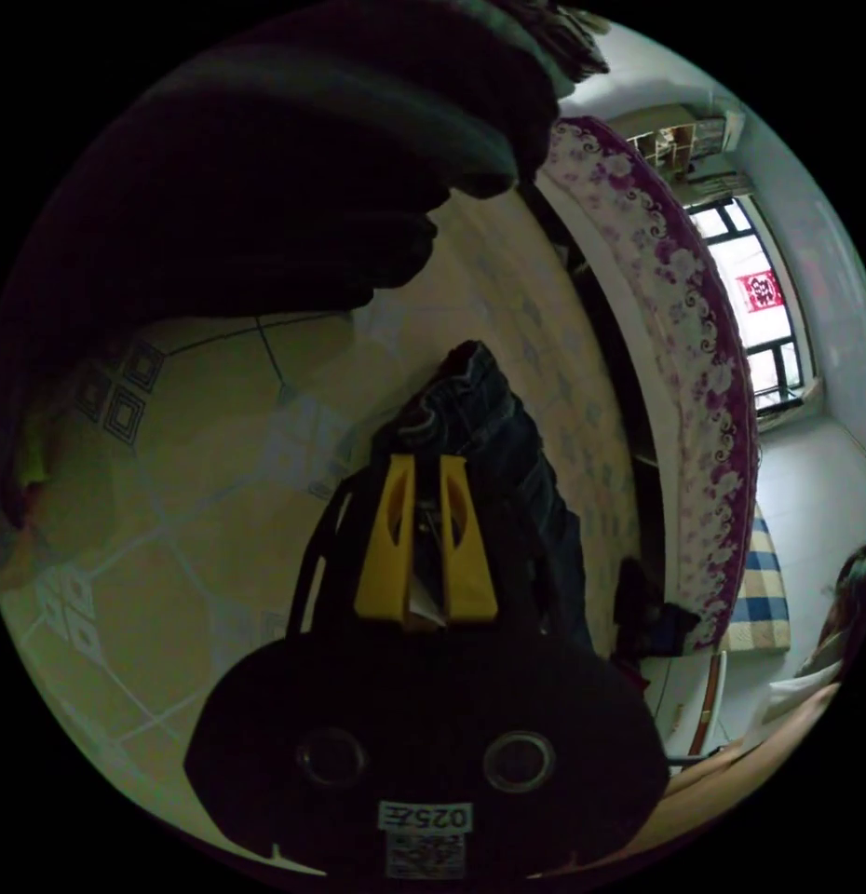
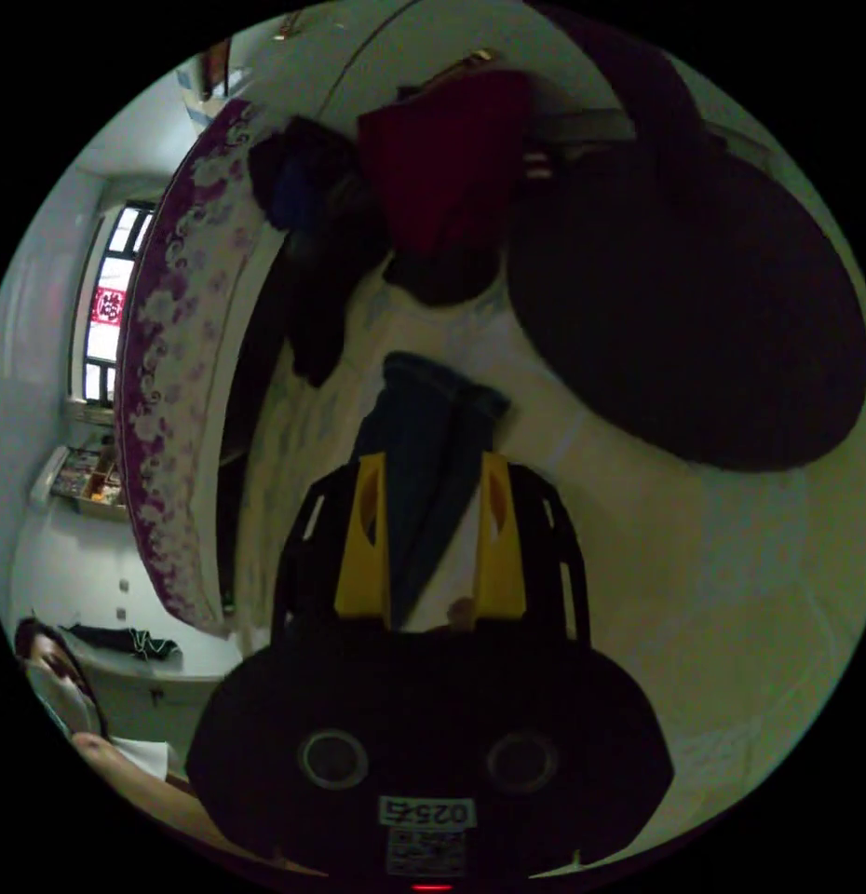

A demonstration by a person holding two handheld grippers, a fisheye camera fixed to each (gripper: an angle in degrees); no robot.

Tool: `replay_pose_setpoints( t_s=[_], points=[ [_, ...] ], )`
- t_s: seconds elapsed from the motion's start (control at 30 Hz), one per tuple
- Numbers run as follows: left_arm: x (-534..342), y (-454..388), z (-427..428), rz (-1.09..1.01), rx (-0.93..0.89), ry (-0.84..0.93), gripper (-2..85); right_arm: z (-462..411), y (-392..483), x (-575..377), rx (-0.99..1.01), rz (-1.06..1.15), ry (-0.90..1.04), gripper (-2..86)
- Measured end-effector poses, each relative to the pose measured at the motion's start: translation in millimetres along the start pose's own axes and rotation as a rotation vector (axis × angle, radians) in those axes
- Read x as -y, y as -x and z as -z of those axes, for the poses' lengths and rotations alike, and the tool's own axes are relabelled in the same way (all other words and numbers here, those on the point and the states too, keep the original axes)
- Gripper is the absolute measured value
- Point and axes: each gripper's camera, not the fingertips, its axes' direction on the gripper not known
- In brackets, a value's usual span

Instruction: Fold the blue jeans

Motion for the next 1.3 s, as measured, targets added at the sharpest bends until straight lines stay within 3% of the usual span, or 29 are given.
replay_pose_setpoints(
  t_s=[0.13,0.27,0.37,0.47,0.5,0.57,0.67,0.77,0.87,0.97,1.03,1.13,1.17,1.2,1.27,1.3],
  points=[
    [-31.5,-15.1,-15.5,-0.090,0.004,0.001,-0.8,-18.9,-7.8,9.0,0.072,0.007,-0.013,6.2],
    [-64.9,-70.3,-7.7,-0.292,-0.104,-0.053,-0.9,-34.9,9.0,21.7,0.152,-0.008,0.026,1.4],
    [-101.7,-93.0,-10.0,-0.381,0.018,-0.072,-0.6,-13.6,48.6,15.2,-0.020,0.180,-0.031,1.7],
    [-137.0,-37.4,-69.3,-0.252,0.196,0.107,0.2,-25.3,52.4,13.8,-0.167,0.239,0.056,3.6],
    [-159.0,-15.9,-96.6,-0.258,0.241,0.152,0.3,-32.0,43.1,15.2,-0.153,0.231,0.085,4.7],
    [-188.6,-13.4,-101.1,-0.297,0.200,0.064,0.5,-30.9,36.5,13.1,-0.095,0.259,0.090,6.0],
    [-226.4,-40.8,-106.5,-0.329,0.320,0.061,1.2,-0.7,45.6,-2.7,-0.100,0.218,-0.050,6.8],
    [-261.1,-66.3,-106.7,-0.216,0.384,0.010,0.5,26.0,96.8,-35.6,-0.035,0.387,-0.189,5.9],
    [-303.7,-98.3,-117.6,-0.195,0.450,-0.093,-0.8,8.5,176.5,-75.9,-0.030,0.699,-0.140,0.7],
    [-356.0,-154.9,-136.4,-0.473,0.607,-0.364,-0.9,-43.0,238.1,-114.5,-0.062,0.963,0.011,-0.5],
    [-384.4,-185.3,-165.6,-0.686,0.594,-0.448,-1.0,-82.5,255.5,-135.7,-0.123,1.076,0.086,-0.8],
    [-406.5,-189.3,-256.6,-0.846,0.545,-0.255,-1.1,-160.9,248.9,-166.4,-0.308,1.211,0.226,-0.9],
    [-404.4,-166.0,-310.0,-0.804,0.563,-0.035,-1.2,-198.4,234.2,-173.5,-0.450,1.193,0.377,-0.9],
    [-403.6,-128.9,-364.2,-0.709,0.590,0.174,-1.2,-189.5,234.0,-177.1,-0.336,1.194,0.166,-0.9],
    [-422.1,-114.5,-358.3,-0.718,0.497,0.058,-1.1,-193.4,237.2,-178.6,-0.458,1.188,0.236,-0.9],
    [-428.1,-114.7,-366.4,-0.704,0.554,0.154,-1.0,-183.8,238.6,-183.7,-0.497,1.225,0.192,-0.9]
  ],
)
